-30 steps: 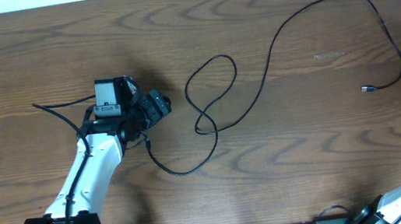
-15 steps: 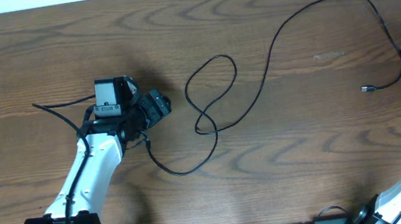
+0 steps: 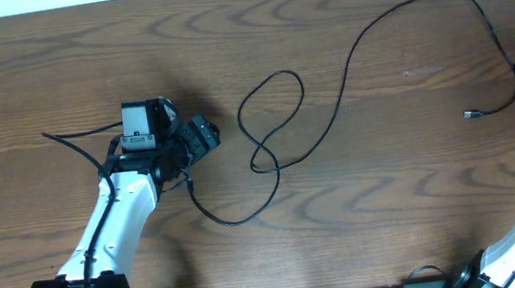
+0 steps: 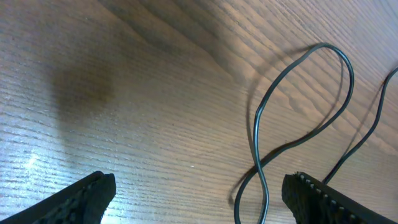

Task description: Untangle cables

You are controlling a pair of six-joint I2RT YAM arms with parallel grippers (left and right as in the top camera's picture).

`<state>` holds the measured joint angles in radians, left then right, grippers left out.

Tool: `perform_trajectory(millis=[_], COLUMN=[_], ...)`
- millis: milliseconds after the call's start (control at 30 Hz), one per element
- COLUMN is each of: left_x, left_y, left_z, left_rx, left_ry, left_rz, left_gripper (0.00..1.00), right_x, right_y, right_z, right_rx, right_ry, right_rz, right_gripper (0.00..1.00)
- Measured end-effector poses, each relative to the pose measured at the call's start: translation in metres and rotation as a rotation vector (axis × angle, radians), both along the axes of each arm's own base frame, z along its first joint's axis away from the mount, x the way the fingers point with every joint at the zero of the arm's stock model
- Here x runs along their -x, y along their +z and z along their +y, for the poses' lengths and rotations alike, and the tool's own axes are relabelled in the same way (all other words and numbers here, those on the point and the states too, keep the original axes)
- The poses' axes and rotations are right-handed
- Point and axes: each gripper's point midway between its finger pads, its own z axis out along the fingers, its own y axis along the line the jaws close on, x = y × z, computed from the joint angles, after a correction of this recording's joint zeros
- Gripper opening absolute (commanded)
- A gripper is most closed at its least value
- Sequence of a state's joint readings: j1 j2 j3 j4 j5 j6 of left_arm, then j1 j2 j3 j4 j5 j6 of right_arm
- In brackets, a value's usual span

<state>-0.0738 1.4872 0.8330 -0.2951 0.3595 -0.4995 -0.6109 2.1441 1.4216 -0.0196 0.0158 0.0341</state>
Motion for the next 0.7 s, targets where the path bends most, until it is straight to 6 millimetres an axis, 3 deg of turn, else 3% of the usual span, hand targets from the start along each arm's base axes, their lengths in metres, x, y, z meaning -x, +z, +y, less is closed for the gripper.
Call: perform_trajectory(millis=[333,433,567,700], left_x=[0.0,0.0,0.0,0.0], left_y=[0.0,0.0,0.0,0.0], left_z=[0.0,0.0,0.0,0.0], left_rx=[0.0,0.0,0.0,0.0], left_ry=[0.0,0.0,0.0,0.0], left_rz=[0.0,0.0,0.0,0.0], left_gripper=[0.91,0.9,0.91,0.91], right_x=[0.042,0.051,0.058,0.06], right_y=[-0.041,-0.044,-0.028,0.019], right_z=[0.024,0.03,0.035,0.037], right_rx=[-0.121,-0.14,-0.135,-0.09], right_ry=[0.001,0.012,0.034,0.057], right_rz=[0.232,0.274,0.297,0.251], right_gripper=[0.97,0.95,0.98,0.98])
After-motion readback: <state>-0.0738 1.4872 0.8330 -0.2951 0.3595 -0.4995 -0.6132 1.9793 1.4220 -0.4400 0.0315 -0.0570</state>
